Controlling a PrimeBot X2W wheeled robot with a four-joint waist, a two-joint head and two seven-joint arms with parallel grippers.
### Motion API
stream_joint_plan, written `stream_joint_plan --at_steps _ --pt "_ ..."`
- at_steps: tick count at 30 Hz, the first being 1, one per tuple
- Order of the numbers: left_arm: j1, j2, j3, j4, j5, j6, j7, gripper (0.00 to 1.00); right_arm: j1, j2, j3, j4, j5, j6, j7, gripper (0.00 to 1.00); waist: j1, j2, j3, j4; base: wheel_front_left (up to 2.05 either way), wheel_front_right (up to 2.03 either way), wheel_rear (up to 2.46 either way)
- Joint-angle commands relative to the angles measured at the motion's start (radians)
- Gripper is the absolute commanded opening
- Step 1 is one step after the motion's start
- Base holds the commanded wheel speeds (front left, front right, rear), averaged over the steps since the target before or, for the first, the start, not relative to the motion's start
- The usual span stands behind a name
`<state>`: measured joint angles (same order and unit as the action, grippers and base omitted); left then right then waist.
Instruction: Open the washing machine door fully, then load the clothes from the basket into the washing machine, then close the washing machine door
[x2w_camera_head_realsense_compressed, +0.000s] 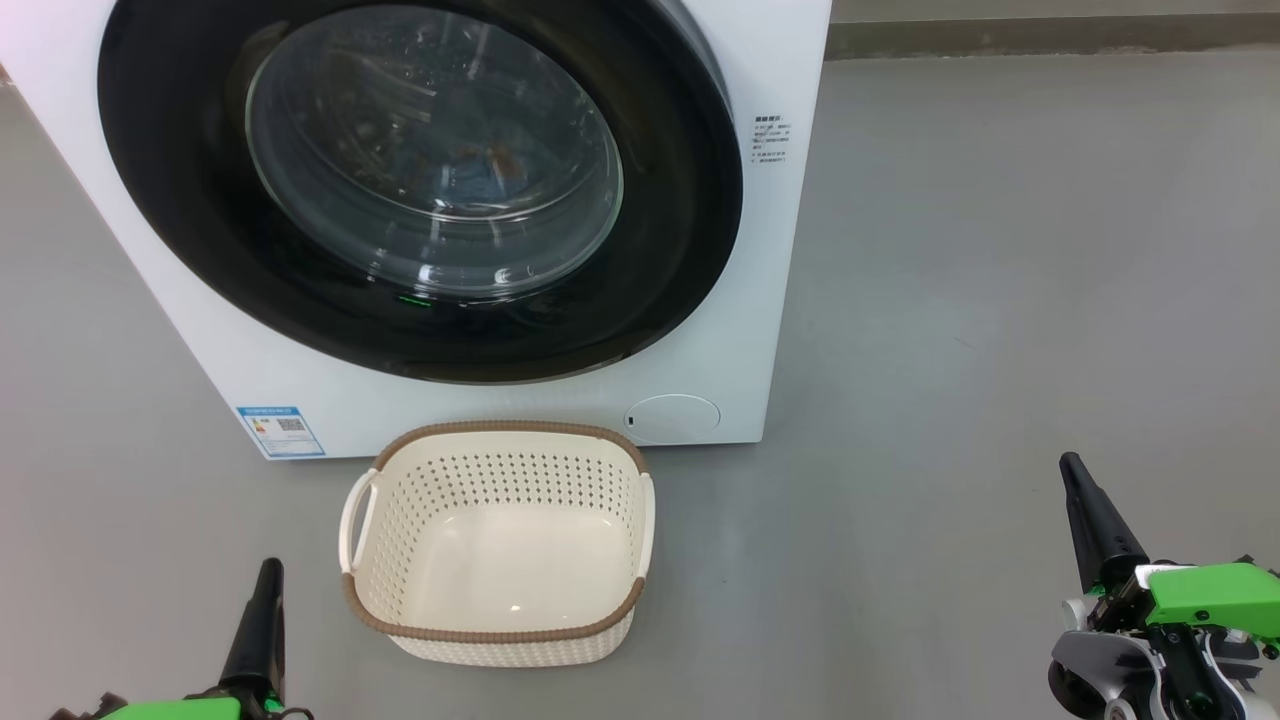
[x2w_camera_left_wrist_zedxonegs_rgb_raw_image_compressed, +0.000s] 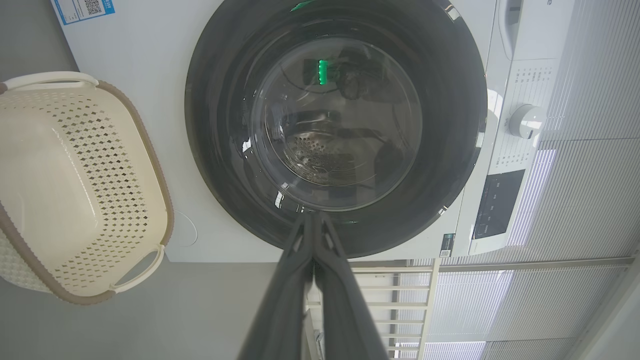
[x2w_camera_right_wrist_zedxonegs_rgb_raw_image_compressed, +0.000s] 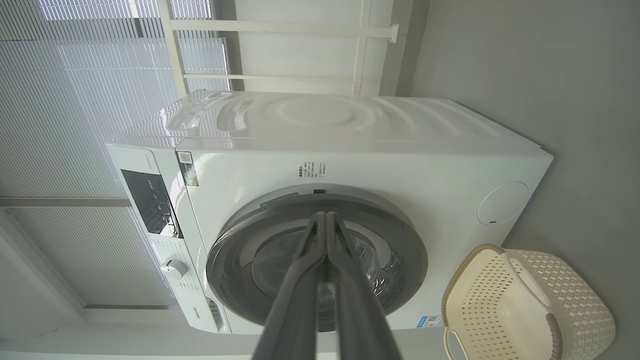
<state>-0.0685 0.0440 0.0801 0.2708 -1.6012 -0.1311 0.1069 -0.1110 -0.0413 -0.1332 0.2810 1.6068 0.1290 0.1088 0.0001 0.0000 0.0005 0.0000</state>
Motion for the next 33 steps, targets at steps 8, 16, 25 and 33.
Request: stream_joint_plan --at_steps 8,16,25,33 --pt "-0.047 0.008 0.034 -0.019 -0.008 0.0 0.006 0.0 -0.004 -0.009 0.018 -0.03 0.001 0.002 0.005 0.0 -0.0001 0.0 0.0 0.0 0.0 0.0 0.0" --pt "-0.047 0.008 0.034 -0.019 -0.007 0.0 0.006 0.0 -0.004 -0.009 0.018 -0.03 0.001 0.002 0.005 0.0 -0.0001 0.0 0.0 0.0 0.0 0.0 0.0" --pt "-0.047 0.008 0.034 -0.019 -0.007 0.0 0.006 0.0 -0.004 -0.009 0.018 -0.03 0.001 0.002 0.005 0.0 -0.0001 0.0 0.0 0.0 0.0 0.0 0.0" --pt "-0.047 0.007 0.034 -0.019 -0.007 0.0 0.006 0.0 -0.004 -0.009 0.018 -0.03 0.001 0.002 0.005 0.0 -0.0001 0.0 0.0 0.0 0.0 0.0 0.0"
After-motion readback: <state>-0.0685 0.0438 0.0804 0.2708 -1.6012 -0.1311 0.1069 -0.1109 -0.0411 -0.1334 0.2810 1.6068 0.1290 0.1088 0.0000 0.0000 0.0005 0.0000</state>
